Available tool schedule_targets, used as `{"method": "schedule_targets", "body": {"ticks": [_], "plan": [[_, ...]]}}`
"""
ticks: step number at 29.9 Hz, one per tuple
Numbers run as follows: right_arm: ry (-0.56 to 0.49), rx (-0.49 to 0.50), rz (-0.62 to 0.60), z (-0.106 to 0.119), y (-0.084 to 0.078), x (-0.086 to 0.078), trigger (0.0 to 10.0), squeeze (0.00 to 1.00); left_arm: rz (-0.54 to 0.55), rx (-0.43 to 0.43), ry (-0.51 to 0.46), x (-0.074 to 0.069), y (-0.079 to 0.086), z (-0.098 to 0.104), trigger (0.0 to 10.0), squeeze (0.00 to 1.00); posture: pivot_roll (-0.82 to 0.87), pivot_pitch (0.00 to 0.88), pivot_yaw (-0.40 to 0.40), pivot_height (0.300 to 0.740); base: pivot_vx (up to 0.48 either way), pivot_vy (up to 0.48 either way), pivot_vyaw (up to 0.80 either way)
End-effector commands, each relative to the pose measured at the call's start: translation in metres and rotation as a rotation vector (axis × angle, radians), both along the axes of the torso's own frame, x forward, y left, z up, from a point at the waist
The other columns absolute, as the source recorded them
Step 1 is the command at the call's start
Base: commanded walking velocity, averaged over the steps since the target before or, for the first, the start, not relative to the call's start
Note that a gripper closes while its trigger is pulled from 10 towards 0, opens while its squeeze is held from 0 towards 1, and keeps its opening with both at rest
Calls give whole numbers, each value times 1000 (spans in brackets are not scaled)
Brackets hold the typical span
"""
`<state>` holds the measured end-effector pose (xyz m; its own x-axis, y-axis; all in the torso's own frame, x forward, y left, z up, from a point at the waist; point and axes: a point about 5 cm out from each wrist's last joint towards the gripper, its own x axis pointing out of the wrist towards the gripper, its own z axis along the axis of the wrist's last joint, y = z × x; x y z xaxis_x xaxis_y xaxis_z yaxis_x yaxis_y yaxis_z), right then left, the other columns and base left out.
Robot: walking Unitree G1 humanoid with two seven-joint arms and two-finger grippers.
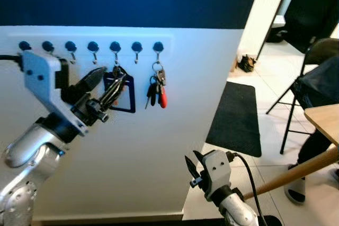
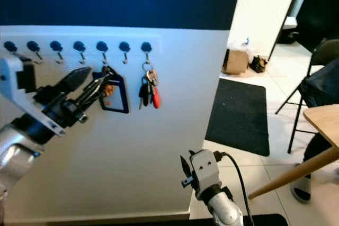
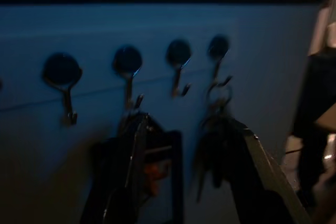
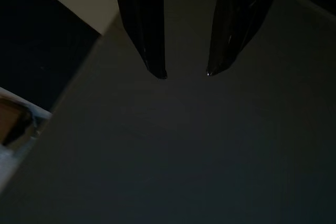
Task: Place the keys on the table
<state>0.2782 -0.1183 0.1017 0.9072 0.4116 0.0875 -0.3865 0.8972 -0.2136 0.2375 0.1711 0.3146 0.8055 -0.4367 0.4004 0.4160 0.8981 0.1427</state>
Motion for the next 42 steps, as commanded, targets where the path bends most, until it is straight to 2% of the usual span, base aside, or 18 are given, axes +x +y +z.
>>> {"method": "schedule_targets", "body": {"ticks": [1,4,10,17,27,28,36,42], "plan": [[35,-2,-5,-8,0,-3,10000,0,42,13,24,8,-6,-3,10000,0,111,135,7,740,0,0,0],[35,2,-12,-8,0,-3,10000,0,67,-2,33,15,-12,-3,10000,0,107,132,16,740,0,0,0],[38,3,-22,-10,-2,-5,10000,0,126,-29,33,20,-4,0,10000,0,103,112,23,740,0,0,0],[40,1,-29,-11,-3,-5,10000,0,140,-16,49,23,-2,-4,10000,0,99,106,26,740,0,0,0],[36,-4,-28,-10,-4,-4,10000,0,146,-23,59,28,-8,-8,10000,0,94,103,18,740,0,0,0],[35,-4,-27,-10,-4,-3,10000,0,153,-30,57,32,-9,-7,9451,0,92,104,19,740,0,0,0],[36,-4,-30,-10,-3,-3,10000,0,165,-44,48,41,-9,-4,8863,0,88,104,22,740,0,0,0],[37,-3,-34,-10,-4,-3,10000,0,166,-34,53,42,-9,-6,8196,0,86,107,26,740,0,0,0]]}}
